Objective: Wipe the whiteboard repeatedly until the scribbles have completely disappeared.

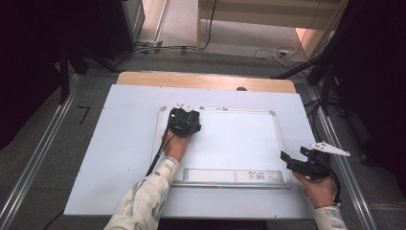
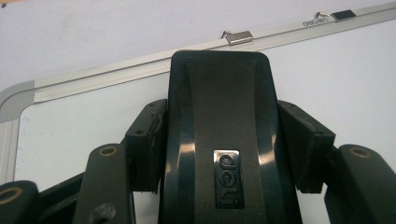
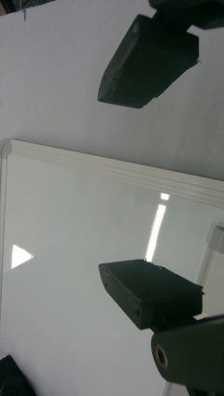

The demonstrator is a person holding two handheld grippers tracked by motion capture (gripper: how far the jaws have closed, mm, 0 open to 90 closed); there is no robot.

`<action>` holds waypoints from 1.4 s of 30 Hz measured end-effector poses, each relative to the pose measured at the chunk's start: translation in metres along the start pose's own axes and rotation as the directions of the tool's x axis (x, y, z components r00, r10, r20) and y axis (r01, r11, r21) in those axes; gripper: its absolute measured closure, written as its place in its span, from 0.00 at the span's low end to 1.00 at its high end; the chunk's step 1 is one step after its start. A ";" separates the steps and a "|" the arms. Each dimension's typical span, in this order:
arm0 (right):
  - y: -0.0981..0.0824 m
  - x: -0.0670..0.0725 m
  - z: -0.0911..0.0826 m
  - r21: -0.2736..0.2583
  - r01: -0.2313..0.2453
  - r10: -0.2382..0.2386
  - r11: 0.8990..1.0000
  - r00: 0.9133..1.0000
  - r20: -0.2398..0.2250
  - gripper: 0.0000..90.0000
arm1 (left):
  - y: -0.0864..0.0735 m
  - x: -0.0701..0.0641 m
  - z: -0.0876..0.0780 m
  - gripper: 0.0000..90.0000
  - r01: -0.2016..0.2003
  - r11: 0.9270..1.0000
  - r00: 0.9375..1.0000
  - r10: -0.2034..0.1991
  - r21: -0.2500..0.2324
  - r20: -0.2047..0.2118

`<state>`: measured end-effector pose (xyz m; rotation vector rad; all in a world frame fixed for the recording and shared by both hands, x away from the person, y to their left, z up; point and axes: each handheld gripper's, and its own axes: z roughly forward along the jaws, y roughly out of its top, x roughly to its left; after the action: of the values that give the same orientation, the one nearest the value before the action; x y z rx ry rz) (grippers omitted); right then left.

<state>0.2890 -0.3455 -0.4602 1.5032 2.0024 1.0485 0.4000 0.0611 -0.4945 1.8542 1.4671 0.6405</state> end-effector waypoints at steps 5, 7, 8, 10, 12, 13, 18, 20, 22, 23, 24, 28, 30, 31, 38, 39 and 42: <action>-0.001 -0.001 -0.002 0.001 -0.006 0.006 1.000 1.000 0.002 0.16 | 0.002 0.010 0.002 0.45 0.021 1.000 1.000 -0.021 0.000 -0.020; -0.002 -0.003 -0.002 0.000 -0.007 0.007 1.000 1.000 0.004 0.16 | 0.003 0.017 0.003 0.45 0.030 1.000 0.999 -0.030 -0.003 -0.032; -0.002 -0.003 -0.003 -0.002 -0.008 0.008 1.000 1.000 0.003 0.16 | 0.004 0.020 0.003 0.45 0.035 0.999 0.999 -0.035 0.000 -0.034; -0.002 -0.004 -0.004 -0.001 -0.016 0.016 1.000 1.000 0.005 0.16 | 0.005 0.027 0.004 0.45 0.051 0.999 0.998 -0.051 -0.004 -0.046; -0.003 -0.005 -0.004 -0.003 -0.015 0.015 1.000 1.000 0.007 0.16 | 0.005 0.033 0.004 0.45 0.060 0.998 0.997 -0.060 -0.004 -0.053; -0.003 -0.005 -0.004 -0.003 -0.015 0.015 1.000 1.000 0.006 0.16 | 0.005 0.034 0.004 0.45 0.062 0.998 0.996 -0.062 -0.003 -0.060; -0.003 -0.006 -0.004 -0.002 -0.015 0.015 1.000 1.000 0.007 0.16 | 0.003 0.040 0.000 0.45 0.064 0.998 0.995 -0.063 0.009 -0.078; -0.003 -0.006 -0.004 -0.003 -0.017 0.017 1.000 1.000 0.006 0.16 | 0.001 0.042 -0.002 0.45 0.069 0.998 0.994 -0.068 0.007 -0.080; -0.003 -0.006 -0.004 -0.003 -0.018 0.018 1.000 1.000 0.005 0.16 | 0.001 0.041 -0.001 0.45 0.066 0.998 0.994 -0.066 0.003 -0.083; -0.003 -0.005 -0.004 -0.003 -0.018 0.018 1.000 1.000 0.007 0.16 | 0.002 0.040 0.000 0.45 0.062 0.998 0.995 -0.062 0.000 -0.084; -0.002 -0.005 -0.005 -0.004 -0.020 0.020 1.000 1.000 0.005 0.16 | 0.002 0.040 0.001 0.45 0.058 0.998 0.995 -0.059 -0.003 -0.083; -0.002 -0.003 -0.005 -0.005 -0.010 0.010 1.000 1.000 0.002 0.16 | 0.008 0.031 0.007 0.45 0.038 0.999 0.997 -0.038 0.000 -0.071; -0.002 -0.004 -0.004 -0.004 -0.017 0.017 1.000 1.000 -0.001 0.16 | 0.010 0.024 0.010 0.45 0.025 1.000 0.998 -0.025 0.000 -0.053; -0.002 -0.004 -0.004 -0.004 -0.019 0.019 1.000 1.000 0.002 0.16 | 0.011 0.019 0.011 0.45 0.018 1.000 0.999 -0.018 -0.002 -0.045; -0.003 -0.006 -0.005 -0.007 -0.022 0.022 1.000 1.000 0.000 0.16 | 0.015 0.001 0.016 0.45 -0.015 1.000 1.000 0.015 -0.001 -0.005; -0.003 -0.006 -0.005 -0.008 -0.021 0.021 1.000 1.000 0.000 0.16 | 0.015 0.002 0.016 0.45 -0.019 1.000 1.000 0.019 0.000 -0.009; -0.003 -0.007 -0.006 -0.009 -0.020 0.020 1.000 1.000 0.001 0.16 | 0.015 0.012 0.016 0.45 -0.007 1.000 1.000 0.007 0.003 -0.029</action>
<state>0.2850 -0.3543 -0.4598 1.5222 1.9832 1.0637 0.4241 0.0669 -0.4937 1.8598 1.4819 0.6721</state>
